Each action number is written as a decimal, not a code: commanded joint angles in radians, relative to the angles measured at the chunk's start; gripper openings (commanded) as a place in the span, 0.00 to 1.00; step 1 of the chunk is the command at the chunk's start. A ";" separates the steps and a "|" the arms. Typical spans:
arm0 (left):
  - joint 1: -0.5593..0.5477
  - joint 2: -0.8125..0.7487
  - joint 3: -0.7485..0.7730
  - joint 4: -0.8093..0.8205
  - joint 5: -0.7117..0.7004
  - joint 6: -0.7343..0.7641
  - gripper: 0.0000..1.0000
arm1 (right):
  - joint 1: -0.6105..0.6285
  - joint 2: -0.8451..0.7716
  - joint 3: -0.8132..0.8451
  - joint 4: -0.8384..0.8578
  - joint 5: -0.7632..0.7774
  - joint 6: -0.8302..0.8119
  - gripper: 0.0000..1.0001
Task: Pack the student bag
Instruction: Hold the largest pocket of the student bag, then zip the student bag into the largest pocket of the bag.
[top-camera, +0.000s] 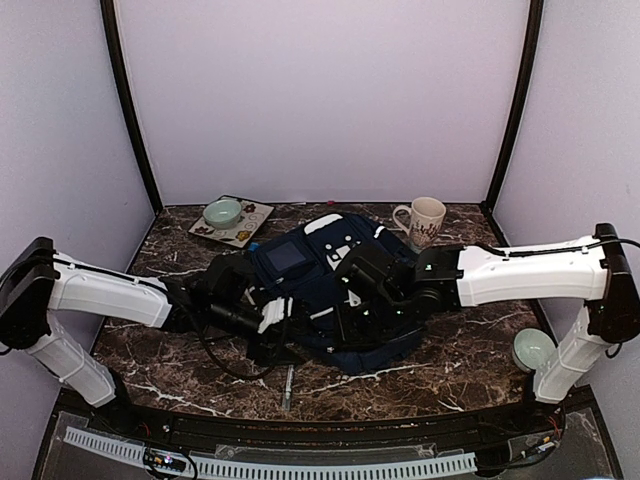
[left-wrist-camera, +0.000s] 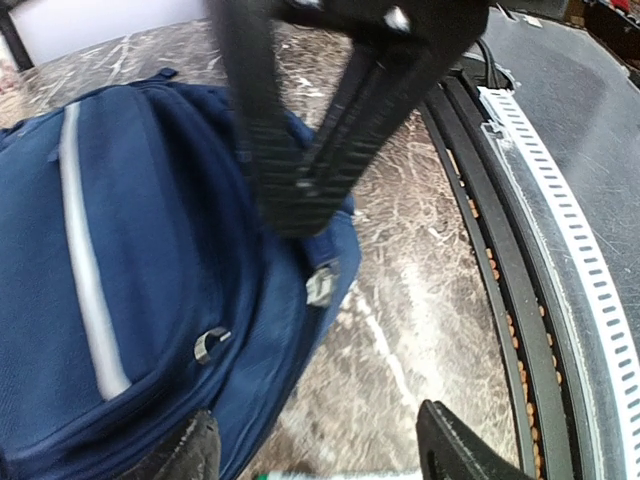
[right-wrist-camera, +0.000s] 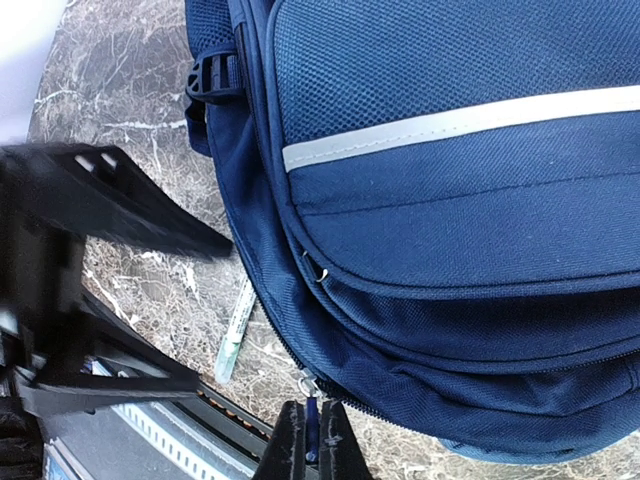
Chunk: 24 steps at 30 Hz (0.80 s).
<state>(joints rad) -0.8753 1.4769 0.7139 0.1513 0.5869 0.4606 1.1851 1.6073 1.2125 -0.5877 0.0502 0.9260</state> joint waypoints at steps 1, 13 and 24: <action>-0.020 0.061 0.021 0.126 0.009 0.028 0.67 | 0.008 -0.046 0.051 0.007 0.031 0.011 0.00; -0.021 0.148 0.027 0.293 -0.201 0.010 0.05 | 0.007 -0.087 0.050 0.010 0.068 0.041 0.00; 0.023 -0.008 -0.052 0.288 -0.322 -0.090 0.00 | 0.007 -0.180 -0.039 -0.147 0.217 0.128 0.00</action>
<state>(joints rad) -0.8955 1.5669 0.7033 0.4126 0.3672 0.4255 1.1847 1.4761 1.1965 -0.6334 0.1951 1.0039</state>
